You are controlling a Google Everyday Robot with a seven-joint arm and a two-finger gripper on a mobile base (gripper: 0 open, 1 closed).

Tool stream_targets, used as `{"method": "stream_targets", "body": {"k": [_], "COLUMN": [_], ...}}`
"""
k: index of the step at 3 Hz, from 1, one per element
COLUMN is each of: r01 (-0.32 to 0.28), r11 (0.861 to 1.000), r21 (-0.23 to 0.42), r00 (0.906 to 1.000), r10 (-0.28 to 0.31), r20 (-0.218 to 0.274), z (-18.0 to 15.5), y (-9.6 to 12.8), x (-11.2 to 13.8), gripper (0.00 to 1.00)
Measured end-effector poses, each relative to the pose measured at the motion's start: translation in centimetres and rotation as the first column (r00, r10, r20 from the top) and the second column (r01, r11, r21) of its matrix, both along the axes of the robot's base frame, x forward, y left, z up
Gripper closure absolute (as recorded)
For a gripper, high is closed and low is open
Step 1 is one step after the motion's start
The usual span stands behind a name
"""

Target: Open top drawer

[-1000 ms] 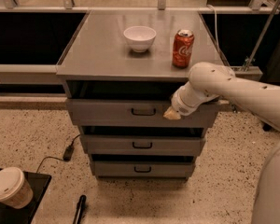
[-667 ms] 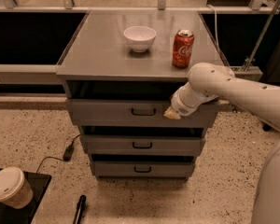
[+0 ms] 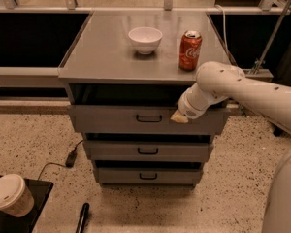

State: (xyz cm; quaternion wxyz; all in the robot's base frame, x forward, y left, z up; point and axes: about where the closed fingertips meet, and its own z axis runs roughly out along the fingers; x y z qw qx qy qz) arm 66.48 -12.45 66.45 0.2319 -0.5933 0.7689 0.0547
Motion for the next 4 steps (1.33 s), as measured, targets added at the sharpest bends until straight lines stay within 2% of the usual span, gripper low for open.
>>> {"method": "stream_targets", "body": {"k": [4], "r01": [-0.010], "r11": [1.000], "r21": [-0.012], "r00": [0.9999], "r10": [0.010], "r20": [0.009], "z": [0.2], "y": [-0.2], "x": [-1.6], "gripper": [1.00]}}
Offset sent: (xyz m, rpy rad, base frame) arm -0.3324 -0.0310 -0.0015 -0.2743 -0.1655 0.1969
